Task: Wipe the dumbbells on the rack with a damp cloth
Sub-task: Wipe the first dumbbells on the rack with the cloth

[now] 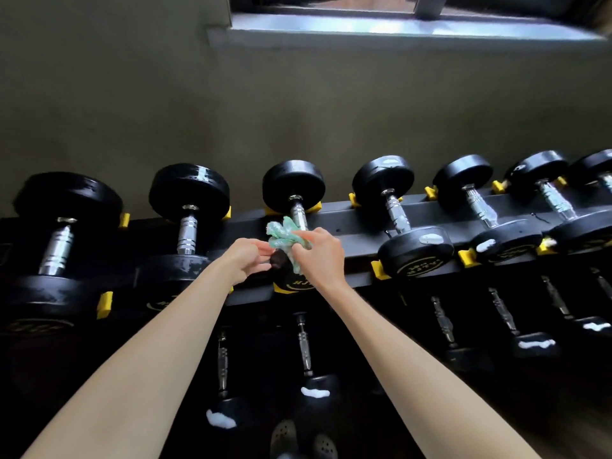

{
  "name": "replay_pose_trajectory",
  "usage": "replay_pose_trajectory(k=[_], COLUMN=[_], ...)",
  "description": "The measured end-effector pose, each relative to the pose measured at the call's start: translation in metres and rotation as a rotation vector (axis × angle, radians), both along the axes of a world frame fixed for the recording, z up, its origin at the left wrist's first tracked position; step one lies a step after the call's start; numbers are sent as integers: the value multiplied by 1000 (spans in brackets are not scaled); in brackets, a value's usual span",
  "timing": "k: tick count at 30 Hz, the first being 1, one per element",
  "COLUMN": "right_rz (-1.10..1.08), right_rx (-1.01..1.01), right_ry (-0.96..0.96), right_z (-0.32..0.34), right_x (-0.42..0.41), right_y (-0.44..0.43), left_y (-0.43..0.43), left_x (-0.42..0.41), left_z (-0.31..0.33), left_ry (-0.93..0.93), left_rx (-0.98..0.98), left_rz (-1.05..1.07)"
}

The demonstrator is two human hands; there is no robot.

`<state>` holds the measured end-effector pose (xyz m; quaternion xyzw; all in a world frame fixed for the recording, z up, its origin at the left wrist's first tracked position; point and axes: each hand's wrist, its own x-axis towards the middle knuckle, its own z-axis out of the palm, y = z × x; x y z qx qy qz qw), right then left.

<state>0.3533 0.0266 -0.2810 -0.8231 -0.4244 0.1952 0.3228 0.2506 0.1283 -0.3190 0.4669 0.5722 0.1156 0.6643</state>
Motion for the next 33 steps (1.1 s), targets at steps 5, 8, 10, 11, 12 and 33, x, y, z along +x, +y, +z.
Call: replay_pose_trajectory(k=[5, 8, 10, 11, 12, 33], right_rz=[-238, -447, -540, -571, -596, -422], right_rx=[73, 165, 217, 223, 216, -65], right_ry=[757, 958, 985, 987, 981, 718], right_z=[8, 14, 17, 16, 13, -50], right_x=[5, 28, 47, 57, 66, 165], right_y=[4, 6, 10, 13, 17, 157], left_y=[8, 13, 18, 21, 24, 106], left_x=[-6, 1, 8, 13, 18, 111], left_z=[3, 4, 7, 9, 11, -13], left_ry=[-22, 44, 97, 116, 130, 361], left_rx=[-65, -53, -45, -40, -31, 56], left_rz=[-61, -93, -98, -108, -124, -324])
